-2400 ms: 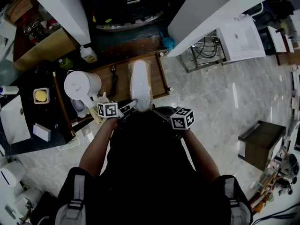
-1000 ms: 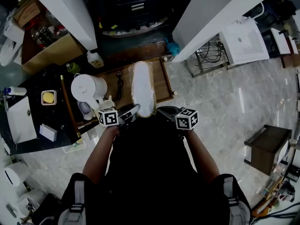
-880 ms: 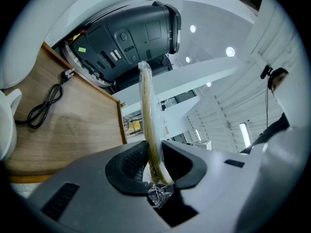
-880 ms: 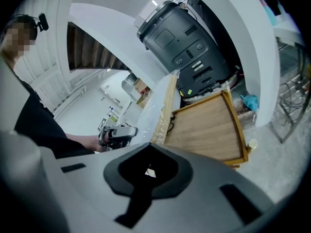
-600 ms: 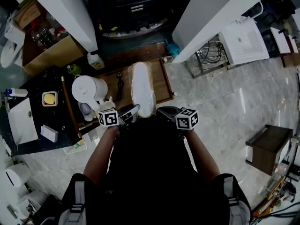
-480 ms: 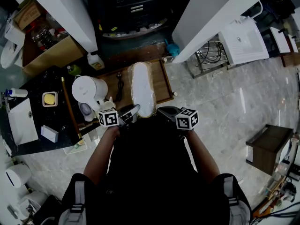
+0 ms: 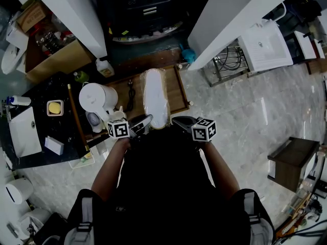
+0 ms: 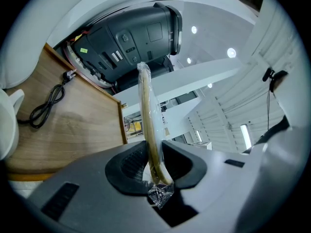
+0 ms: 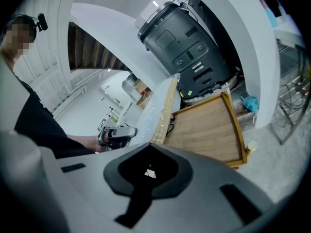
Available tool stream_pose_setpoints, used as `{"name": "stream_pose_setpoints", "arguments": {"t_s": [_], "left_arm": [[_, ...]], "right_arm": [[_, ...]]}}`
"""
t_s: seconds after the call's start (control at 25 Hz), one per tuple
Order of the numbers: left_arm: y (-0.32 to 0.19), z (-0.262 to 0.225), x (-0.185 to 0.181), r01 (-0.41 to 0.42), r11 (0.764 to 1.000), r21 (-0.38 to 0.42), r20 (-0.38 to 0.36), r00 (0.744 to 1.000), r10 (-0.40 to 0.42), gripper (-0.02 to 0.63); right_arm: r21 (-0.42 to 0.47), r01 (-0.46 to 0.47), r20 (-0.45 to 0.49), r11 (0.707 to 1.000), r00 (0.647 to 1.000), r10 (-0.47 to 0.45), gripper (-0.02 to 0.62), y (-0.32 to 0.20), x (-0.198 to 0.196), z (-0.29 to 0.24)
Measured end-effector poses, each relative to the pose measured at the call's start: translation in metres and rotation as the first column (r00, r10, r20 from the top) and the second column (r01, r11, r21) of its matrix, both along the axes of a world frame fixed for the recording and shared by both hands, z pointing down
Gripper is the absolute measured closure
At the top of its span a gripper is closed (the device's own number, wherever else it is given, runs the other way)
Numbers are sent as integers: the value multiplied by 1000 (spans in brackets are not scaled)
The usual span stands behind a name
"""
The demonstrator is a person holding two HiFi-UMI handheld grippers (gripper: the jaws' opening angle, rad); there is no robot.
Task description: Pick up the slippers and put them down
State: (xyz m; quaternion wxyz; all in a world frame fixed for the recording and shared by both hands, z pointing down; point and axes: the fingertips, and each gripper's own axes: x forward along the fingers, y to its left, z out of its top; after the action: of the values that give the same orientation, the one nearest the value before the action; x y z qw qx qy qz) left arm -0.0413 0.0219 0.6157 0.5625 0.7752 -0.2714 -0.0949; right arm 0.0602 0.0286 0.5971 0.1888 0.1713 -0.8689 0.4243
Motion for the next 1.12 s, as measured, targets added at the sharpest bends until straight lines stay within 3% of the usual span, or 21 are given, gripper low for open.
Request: {"name": "stream_pose_setpoints", "arguments": {"t_s": [1.12], "left_arm": [[-2,-7,2,47,999,-26,2,999,-47,514]], "right_arm": [[-4,53,7,999,999,-53,588,-11,-1,-3]]}}
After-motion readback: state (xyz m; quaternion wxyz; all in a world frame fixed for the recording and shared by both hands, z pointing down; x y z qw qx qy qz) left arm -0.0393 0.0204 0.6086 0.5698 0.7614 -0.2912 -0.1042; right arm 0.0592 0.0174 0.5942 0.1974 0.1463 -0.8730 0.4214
